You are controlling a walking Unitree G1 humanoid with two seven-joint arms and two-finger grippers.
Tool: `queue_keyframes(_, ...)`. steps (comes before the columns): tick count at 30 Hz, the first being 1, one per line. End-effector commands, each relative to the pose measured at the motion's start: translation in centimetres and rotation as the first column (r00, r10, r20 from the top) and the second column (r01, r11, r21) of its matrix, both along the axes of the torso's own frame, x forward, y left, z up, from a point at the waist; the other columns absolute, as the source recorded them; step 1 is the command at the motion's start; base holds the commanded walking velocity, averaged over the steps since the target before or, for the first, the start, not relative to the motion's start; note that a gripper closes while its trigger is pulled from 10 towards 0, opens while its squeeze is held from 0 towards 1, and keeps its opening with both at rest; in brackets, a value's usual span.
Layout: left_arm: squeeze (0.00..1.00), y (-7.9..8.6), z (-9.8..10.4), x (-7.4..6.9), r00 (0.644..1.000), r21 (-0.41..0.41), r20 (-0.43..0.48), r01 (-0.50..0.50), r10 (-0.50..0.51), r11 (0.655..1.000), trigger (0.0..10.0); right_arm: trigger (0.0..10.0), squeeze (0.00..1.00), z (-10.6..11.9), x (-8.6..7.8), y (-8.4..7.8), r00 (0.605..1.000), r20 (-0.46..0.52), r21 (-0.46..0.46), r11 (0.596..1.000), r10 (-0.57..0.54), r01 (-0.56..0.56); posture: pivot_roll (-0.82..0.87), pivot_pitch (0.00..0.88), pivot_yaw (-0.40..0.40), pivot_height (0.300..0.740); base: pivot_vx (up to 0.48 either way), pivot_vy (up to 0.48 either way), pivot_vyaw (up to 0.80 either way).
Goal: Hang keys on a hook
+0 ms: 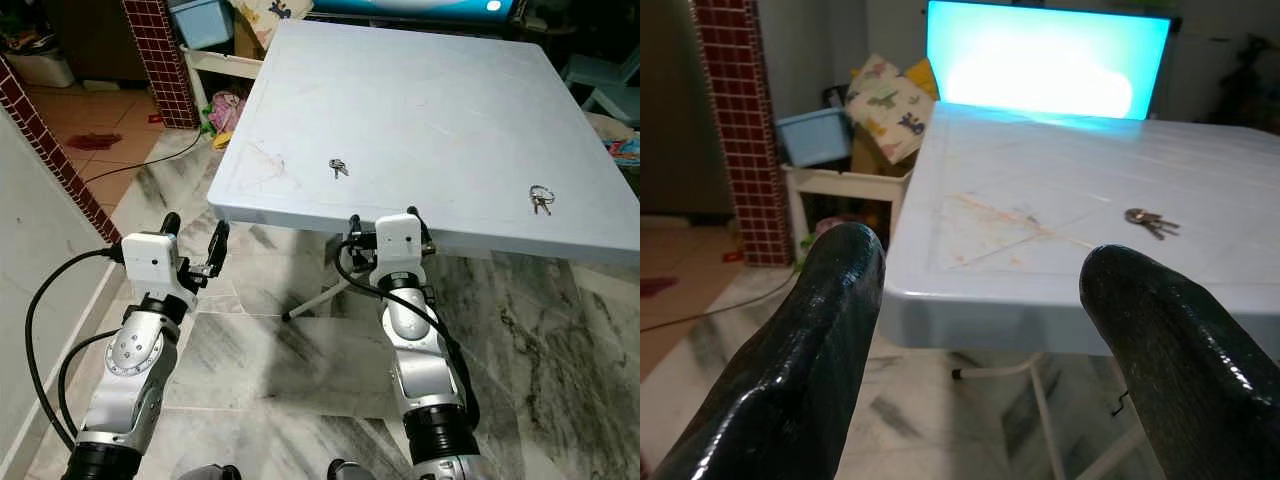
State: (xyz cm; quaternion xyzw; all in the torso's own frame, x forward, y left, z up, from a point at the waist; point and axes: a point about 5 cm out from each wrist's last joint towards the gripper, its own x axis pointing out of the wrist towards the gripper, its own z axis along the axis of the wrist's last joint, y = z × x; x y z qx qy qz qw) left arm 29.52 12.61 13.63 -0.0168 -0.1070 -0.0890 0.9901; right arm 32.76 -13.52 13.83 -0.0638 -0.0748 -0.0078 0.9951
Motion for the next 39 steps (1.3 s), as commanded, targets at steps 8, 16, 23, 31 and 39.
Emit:
queue_keyframes(8, 0.00, -0.12, 0.34, -0.07, 1.000, -0.010, 0.004, 0.029, -0.029, 1.000, 10.0, 10.0, 0.00, -0.27, 0.07, -0.65, 0.999, -0.045, 0.007, 1.000, -0.023, 0.023, 0.01, 0.158, -0.003, 0.740, 0.000, 0.000, 0.00)
queue_keyframes(16, 0.00, -0.34, 0.46, -0.04, 0.999, -0.012, 0.006, 0.048, -0.048, 0.999, 10.0, 10.0, 0.00, -0.28, 0.36, -0.99, 0.998, -0.046, 0.008, 0.999, -0.035, 0.035, 0.01, 0.158, 0.005, 0.740, 0.267, 0.000, 0.00)
queue_keyframes(23, 0.00, -0.46, 0.48, -0.05, 0.998, -0.014, 0.005, 0.062, -0.062, 0.998, 10.0, 10.0, 0.00, -0.14, 0.40, -0.96, 0.999, -0.042, 0.010, 1.000, -0.027, 0.028, 0.01, 0.159, 0.008, 0.740, 0.344, 0.000, 0.00)
queue_keyframes(31, 0.00, -0.39, 0.43, -0.06, 0.998, -0.011, 0.001, 0.061, -0.061, 0.998, 10.0, 10.0, 0.00, -0.31, 0.35, -0.57, 0.999, -0.046, 0.015, 1.000, -0.012, 0.012, 0.01, 0.160, 0.010, 0.740, 0.360, 0.000, 0.00)
queue_keyframes(39, 0.00, -0.43, 0.40, -0.15, 0.998, -0.015, -0.001, 0.062, -0.062, 0.998, 10.0, 10.0, 0.00, -0.25, 0.49, -0.20, 0.999, -0.045, 0.016, 1.000, 0.005, -0.004, 0.01, 0.161, 0.008, 0.740, 0.352, 0.000, 0.00)
